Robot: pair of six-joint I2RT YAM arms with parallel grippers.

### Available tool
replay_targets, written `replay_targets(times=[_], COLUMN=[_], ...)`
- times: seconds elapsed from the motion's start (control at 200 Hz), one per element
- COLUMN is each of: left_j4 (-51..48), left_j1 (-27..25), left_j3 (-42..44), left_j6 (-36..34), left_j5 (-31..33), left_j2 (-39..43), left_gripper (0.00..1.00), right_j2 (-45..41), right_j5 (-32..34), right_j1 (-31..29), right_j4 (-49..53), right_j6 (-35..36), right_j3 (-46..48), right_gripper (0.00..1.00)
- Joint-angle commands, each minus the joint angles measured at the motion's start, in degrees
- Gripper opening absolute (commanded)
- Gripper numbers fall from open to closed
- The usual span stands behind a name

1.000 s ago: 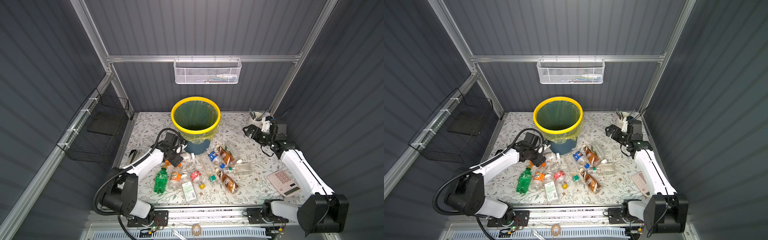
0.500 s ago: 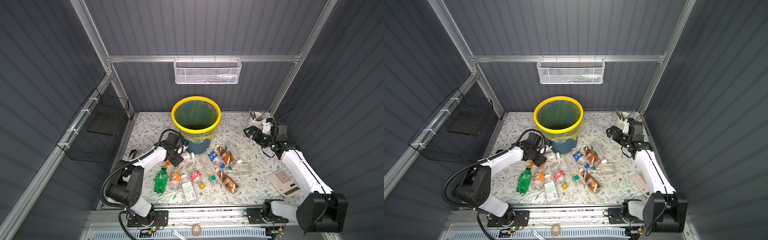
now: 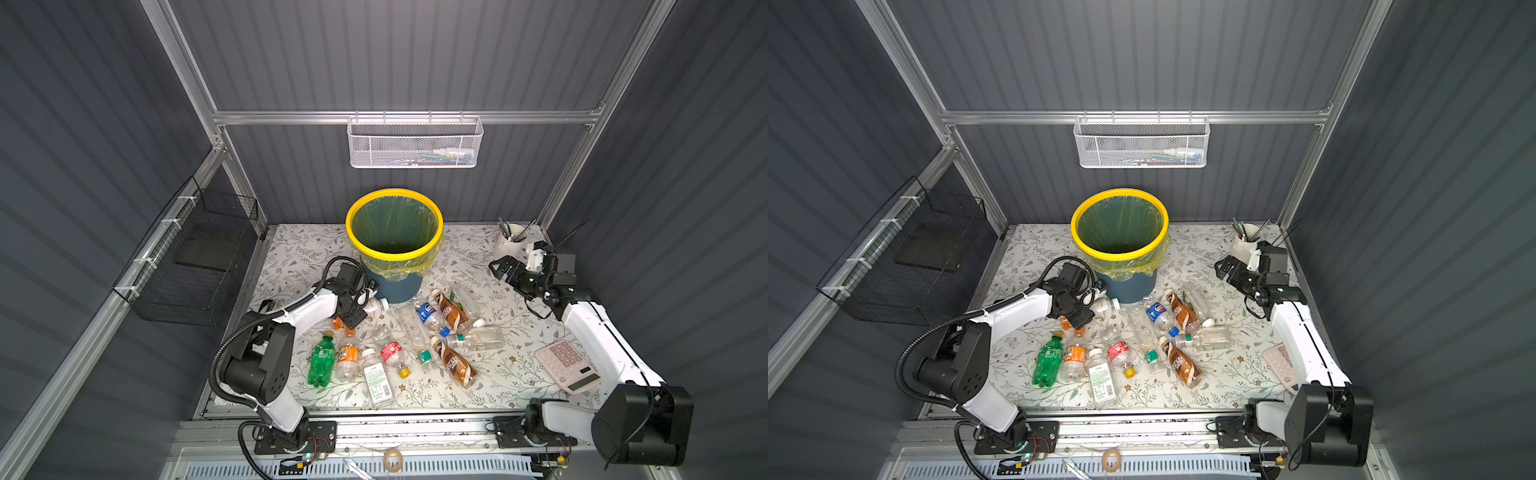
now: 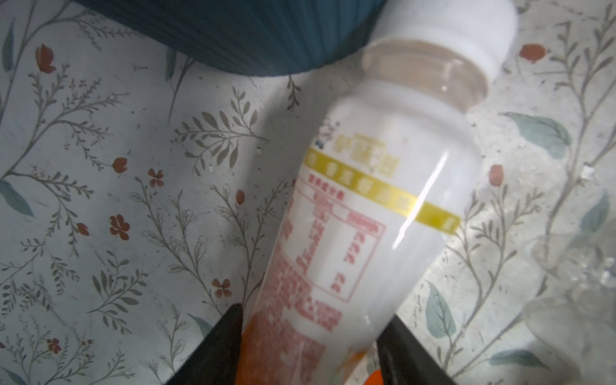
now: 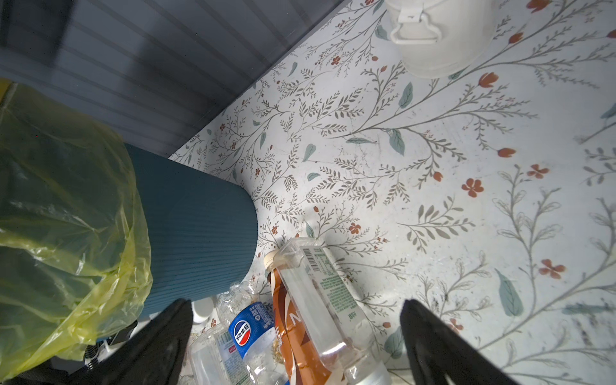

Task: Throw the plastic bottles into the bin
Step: 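Grasp the white-capped orange-label bottle beside the bin with the left gripper, then lift the white-capped bottle over the bin and open the left gripper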

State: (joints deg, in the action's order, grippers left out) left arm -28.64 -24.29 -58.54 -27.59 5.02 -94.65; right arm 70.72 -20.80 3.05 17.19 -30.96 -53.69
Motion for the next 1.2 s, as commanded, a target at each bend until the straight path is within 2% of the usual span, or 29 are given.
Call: replay_targets(times=[0.0,0.45,0.705,0.996,1.081,1.196], left_j4=[-0.02,-0.45,1.75,4.71,6.39,10.06], left_j1=[0.56,2.87,6.54,11.30,13.63,19.96], left_j3=[-1.24,0.31,0.85,0.52,1.43,3.21], left_j6=[1.20,3.80,8.47,17.90,22.86,32.87], left_j5=[1.22,6.27,9.13,10.80,9.81,4.94], left_j2=[-1.01,1.28,4.98,14.52,19.27,26.59], left_gripper=[0.61,0.49,0.48,0.45,0.44,0.43], right_j2=[-0.72,-1.73,-2.16,-3.29,-3.98,-5.14], right_j5=[-0.47,-0.65,-0.82,-0.38,-0.38,-0.47], right_j1=[0.62,1.61,1.88,2.78,3.57,4.66], right_j4=[0.05,0.28,0.20,0.16,0.17,0.36], right_j6=[0.84,0.85,0.61,0.77,0.72,0.91], right_j3=[0.56,1.60,2.19,3.62,4.41,5.47], right_gripper=[0.99,0.99,0.99,0.99,0.99,0.99])
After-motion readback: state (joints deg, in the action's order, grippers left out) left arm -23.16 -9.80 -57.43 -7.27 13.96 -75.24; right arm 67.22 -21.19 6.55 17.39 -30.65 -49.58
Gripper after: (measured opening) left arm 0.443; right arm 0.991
